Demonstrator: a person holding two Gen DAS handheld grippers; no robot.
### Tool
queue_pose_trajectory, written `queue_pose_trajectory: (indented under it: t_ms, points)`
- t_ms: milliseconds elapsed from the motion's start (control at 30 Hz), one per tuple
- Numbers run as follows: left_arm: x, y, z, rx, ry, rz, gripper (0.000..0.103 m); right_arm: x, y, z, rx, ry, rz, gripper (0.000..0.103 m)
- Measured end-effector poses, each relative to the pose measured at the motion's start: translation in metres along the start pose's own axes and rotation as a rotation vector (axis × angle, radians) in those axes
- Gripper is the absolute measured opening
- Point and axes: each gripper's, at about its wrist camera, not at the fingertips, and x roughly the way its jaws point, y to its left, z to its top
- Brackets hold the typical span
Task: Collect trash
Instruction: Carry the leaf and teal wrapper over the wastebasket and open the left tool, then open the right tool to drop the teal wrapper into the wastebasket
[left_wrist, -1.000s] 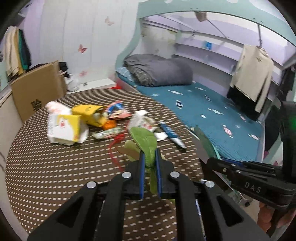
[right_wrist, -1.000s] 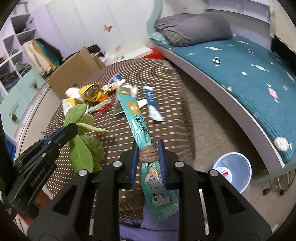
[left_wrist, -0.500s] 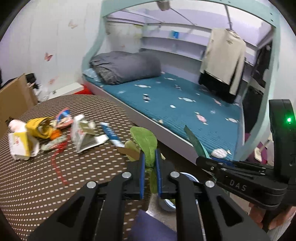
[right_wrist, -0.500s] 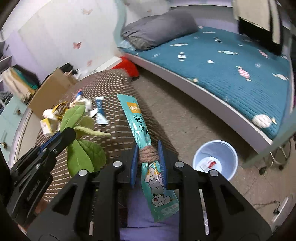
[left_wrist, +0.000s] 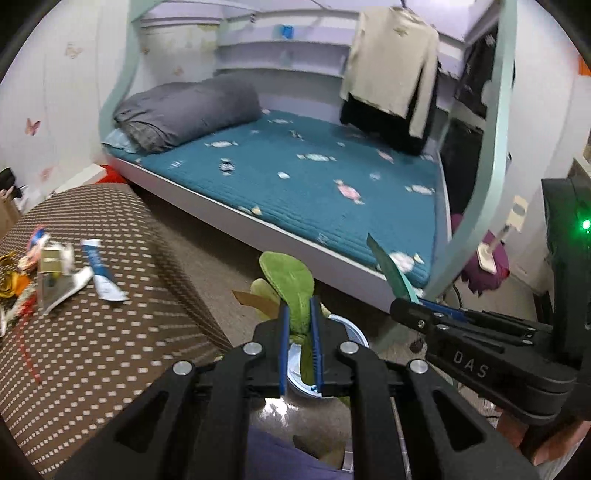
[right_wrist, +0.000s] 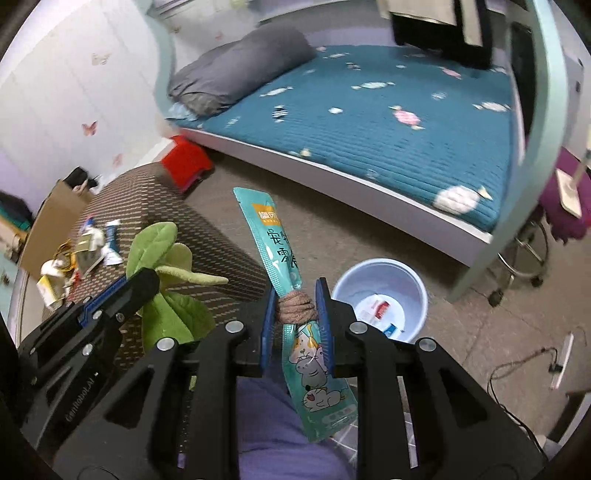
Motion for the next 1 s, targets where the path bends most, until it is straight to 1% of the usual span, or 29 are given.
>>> queue_pose_trajectory:
  t_ms: [367,500,567,700,733,800,833,867,900,933,1000]
  points:
    - [0.06,-0.037,-0.007,0.091,0.137,-0.019,0.01,0.025,-0.057,-0.013,0.134,0.051,-0.076,0.021]
    - [0.084,-0.053,-0.01,0.135,0.188,-0.014,0.011,0.031,-0.077,-0.014,0.171,0.054,-0.125,0.021]
    - [0.093,-0.058,-0.01,0.145,0.211,-0.031,0.011,0.036,-0.089,-0.014,0.197,0.062,-0.139,0.021]
    - [0.112,-0.076,-0.005,0.188,0.224,-0.02,0.011,0.044,-0.109,-0.014,0.236,0.075,-0.171,0.021]
    - [0.115,-0.08,-0.004,0.195,0.226,-0.02,0.012,0.046,-0.114,-0.014,0.244,0.076,-0.18,0.021]
    - [0.121,-0.088,0.002,0.213,0.219,-0.032,0.014,0.047,-0.122,-0.013,0.263,0.077,-0.198,0.021]
    - [0.122,-0.09,0.005,0.213,0.21,-0.037,0.021,0.047,-0.126,-0.013,0.27,0.076,-0.203,0.021]
    - [0.124,-0.092,0.008,0.211,0.201,-0.04,0.034,0.046,-0.13,-0.012,0.281,0.074,-0.21,0.021]
    - [0.126,-0.094,0.012,0.209,0.189,-0.041,0.039,0.045,-0.133,-0.012,0.287,0.072,-0.214,0.021]
    - [0.126,-0.094,0.015,0.209,0.182,-0.039,0.043,0.044,-0.134,-0.012,0.292,0.07,-0.218,0.021]
    - [0.129,-0.091,0.018,0.21,0.178,-0.026,0.043,0.044,-0.135,-0.011,0.294,0.069,-0.225,0.021]
